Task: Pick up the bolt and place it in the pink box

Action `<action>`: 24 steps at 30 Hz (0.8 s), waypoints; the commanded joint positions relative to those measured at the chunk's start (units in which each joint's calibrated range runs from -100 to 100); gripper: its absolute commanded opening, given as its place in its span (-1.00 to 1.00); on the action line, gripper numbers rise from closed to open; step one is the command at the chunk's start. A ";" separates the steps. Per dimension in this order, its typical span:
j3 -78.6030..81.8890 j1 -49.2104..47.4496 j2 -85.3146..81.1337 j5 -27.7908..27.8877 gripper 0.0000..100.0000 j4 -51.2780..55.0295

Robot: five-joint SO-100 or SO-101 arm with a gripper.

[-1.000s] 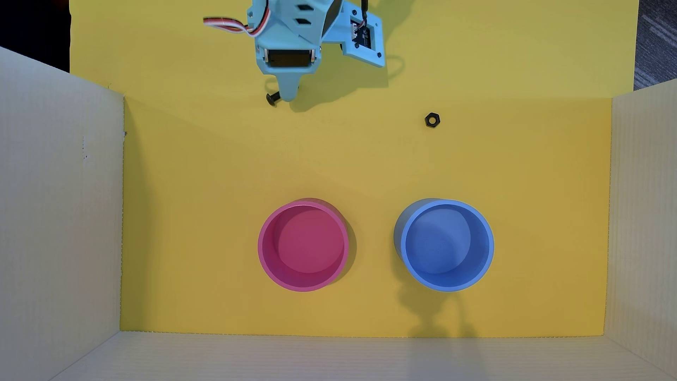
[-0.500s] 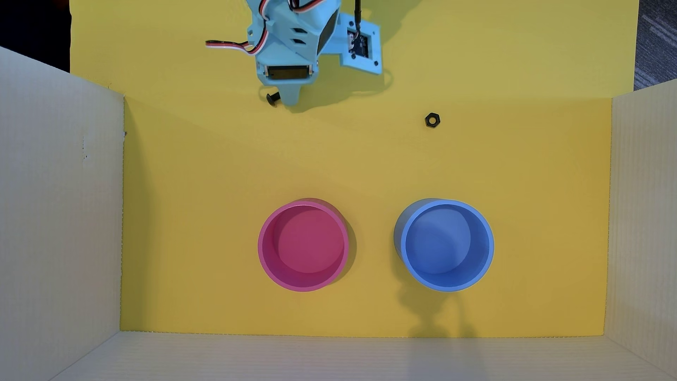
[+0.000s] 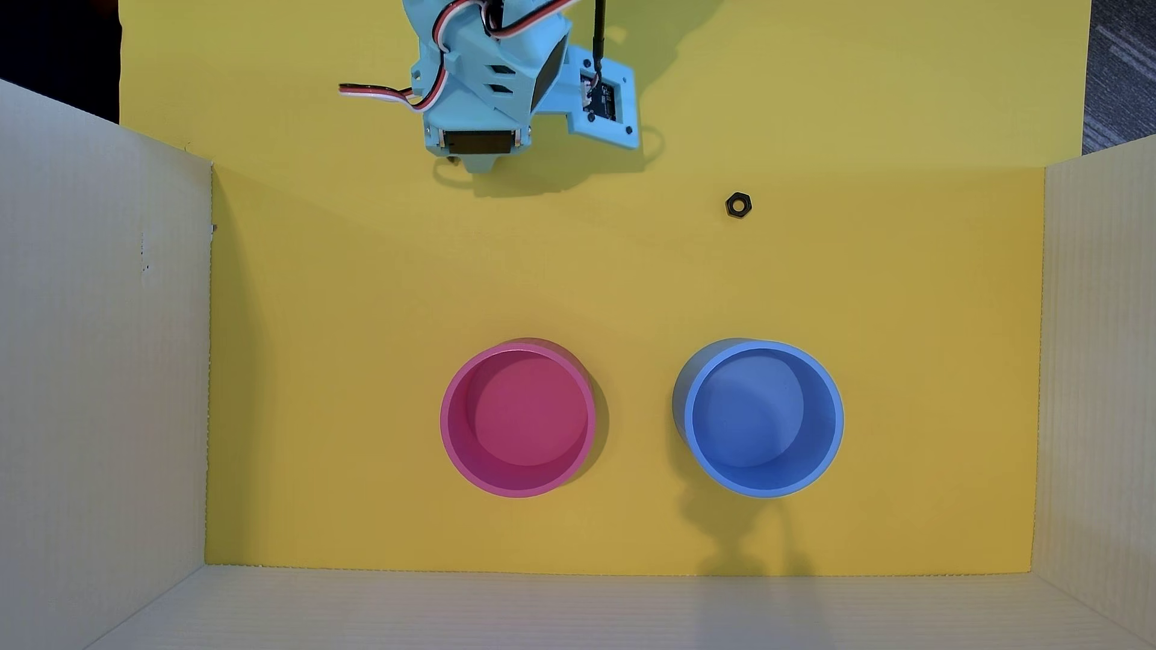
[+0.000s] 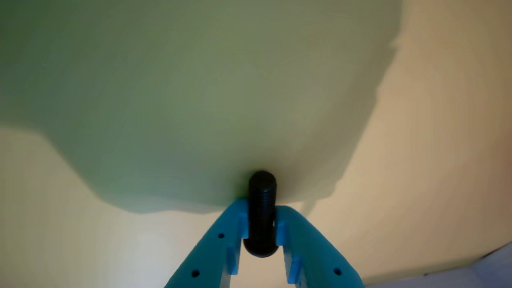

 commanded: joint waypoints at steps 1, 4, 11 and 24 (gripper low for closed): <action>-6.14 0.32 1.04 -3.09 -0.97 0.06; -11.38 -0.05 1.04 -5.23 -0.97 1.26; -26.76 -1.66 1.04 -9.86 -0.97 11.22; -39.88 -10.20 1.88 -15.39 -0.97 15.08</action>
